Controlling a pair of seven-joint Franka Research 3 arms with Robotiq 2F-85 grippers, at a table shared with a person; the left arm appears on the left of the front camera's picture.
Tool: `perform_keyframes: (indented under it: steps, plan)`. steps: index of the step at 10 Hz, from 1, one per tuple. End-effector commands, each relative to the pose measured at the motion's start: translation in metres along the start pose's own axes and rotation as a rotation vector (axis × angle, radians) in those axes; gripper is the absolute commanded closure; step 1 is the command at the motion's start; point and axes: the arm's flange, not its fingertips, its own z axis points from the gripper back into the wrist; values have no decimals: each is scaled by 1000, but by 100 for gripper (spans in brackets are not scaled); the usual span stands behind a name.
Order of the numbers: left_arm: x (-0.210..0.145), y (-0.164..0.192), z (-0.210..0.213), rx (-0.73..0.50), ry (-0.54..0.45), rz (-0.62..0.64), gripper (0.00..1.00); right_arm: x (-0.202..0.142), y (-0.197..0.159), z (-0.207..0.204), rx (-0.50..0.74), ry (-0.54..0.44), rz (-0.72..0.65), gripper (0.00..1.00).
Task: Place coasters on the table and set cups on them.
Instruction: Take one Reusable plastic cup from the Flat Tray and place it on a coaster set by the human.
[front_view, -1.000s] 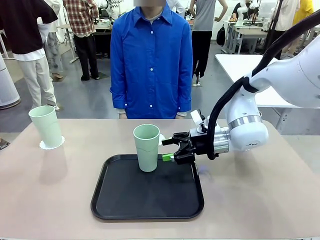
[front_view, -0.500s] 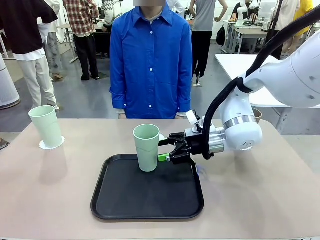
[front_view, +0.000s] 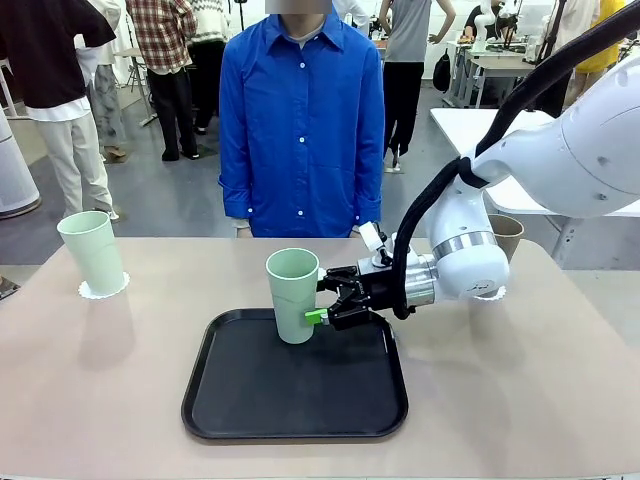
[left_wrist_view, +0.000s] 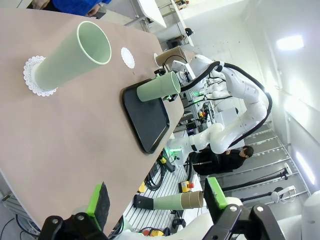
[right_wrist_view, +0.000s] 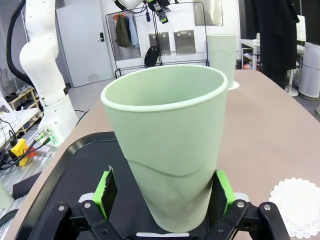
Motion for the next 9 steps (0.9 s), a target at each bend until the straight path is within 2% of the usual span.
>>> perform_keyframes:
  steps: [1,9]
  plan:
    - [0,-2,1,5,-1,3,0,-1,-7,-9,12,14,-14,0]
    - [0,-2,1,5,-1,3,0,1,-21,-30,33,4,-9,0]
